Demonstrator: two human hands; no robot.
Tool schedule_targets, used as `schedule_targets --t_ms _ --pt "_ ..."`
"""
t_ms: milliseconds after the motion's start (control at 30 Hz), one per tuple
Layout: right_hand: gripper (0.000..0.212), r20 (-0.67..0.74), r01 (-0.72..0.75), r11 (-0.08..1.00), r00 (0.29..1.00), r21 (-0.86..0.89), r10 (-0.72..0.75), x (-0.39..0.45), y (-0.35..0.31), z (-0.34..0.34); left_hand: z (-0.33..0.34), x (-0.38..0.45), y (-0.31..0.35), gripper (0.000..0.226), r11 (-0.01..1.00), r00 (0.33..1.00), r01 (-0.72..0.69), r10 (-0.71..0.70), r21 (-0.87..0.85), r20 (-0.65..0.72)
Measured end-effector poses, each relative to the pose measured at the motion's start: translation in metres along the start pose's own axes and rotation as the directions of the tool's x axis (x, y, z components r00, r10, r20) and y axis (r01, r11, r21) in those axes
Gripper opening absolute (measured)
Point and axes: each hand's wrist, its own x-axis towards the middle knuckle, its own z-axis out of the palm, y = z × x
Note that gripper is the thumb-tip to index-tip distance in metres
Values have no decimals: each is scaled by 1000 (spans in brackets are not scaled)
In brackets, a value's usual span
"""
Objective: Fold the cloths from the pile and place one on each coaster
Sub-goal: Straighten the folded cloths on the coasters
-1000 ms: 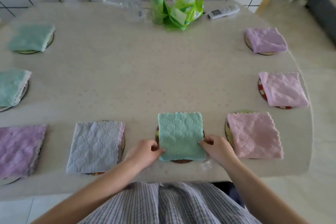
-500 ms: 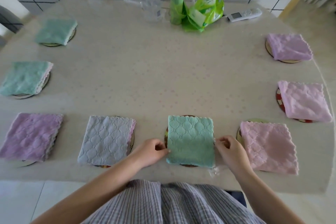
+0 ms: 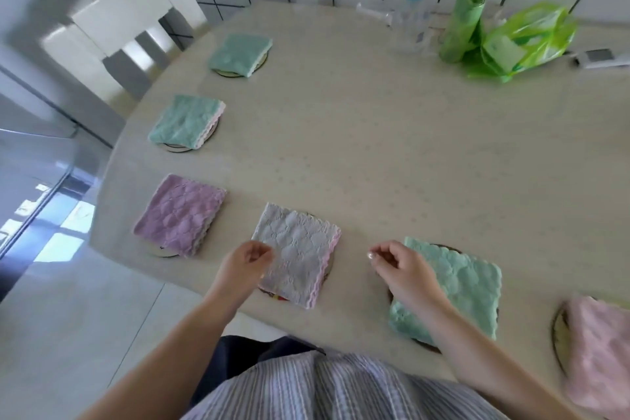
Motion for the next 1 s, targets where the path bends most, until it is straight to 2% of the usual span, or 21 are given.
schedule_targets --t_ms 100,133,200,300,400,500,567,733,1000 --pt "7 157 -26 989 986 -144 48 9 -9 23 -29 25 -13 6 993 996 20 -9 118 -90" --pt "11 205 -30 979 976 -201 72 10 -13 31 -38 36 -19 5 981 998 12 0 195 -64" --pt "19 255 -81 950 953 -301 162 11 -19 49 -53 53 -26 6 937 997 -25 -2 349 75" --pt "37 214 -168 910 941 -380 263 8 -24 73 -68 71 -30 18 865 946 -187 31 466 323" --pt "33 103 -222 884 952 -411 287 2 -29 84 -75 81 -28 30 780 867 -354 67 516 494" --pt "31 60 -246 878 953 -411 296 -3 -33 90 -78 85 -30 31 659 797 -504 106 558 595" --pt "29 30 -265 871 952 -415 304 -5 -36 94 -77 86 -33 24 627 777 -552 147 549 612" --pt "31 0 -289 877 950 -383 313 -5 -36 98 -75 86 -38 17 639 799 -532 163 555 578" --pt "39 12 -291 879 948 -377 319 -6 -34 98 -77 93 -39 30 678 754 -538 122 501 645"
